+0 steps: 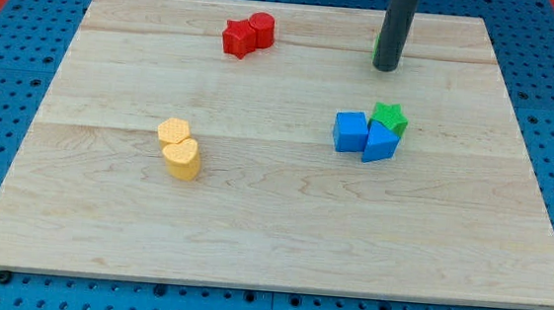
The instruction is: Move green star to the green circle
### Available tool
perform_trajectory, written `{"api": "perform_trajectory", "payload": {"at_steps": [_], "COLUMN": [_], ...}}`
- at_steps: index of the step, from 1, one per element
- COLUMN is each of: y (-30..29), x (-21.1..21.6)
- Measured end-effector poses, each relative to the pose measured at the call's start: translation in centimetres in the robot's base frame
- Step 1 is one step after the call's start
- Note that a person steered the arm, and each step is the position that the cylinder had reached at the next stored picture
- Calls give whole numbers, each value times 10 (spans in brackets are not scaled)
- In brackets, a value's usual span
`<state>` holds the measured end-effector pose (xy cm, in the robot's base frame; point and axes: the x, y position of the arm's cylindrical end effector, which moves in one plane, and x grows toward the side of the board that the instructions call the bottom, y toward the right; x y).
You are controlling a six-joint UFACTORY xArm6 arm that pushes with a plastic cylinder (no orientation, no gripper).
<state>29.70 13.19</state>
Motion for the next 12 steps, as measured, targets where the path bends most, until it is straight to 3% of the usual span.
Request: {"api": "perform_trajectory", "payload": {"at_steps": [1, 2, 3, 5, 6, 12], "y": [4, 45, 80, 81, 67, -35], "x": [-1, 7, 50, 144, 155, 84]}}
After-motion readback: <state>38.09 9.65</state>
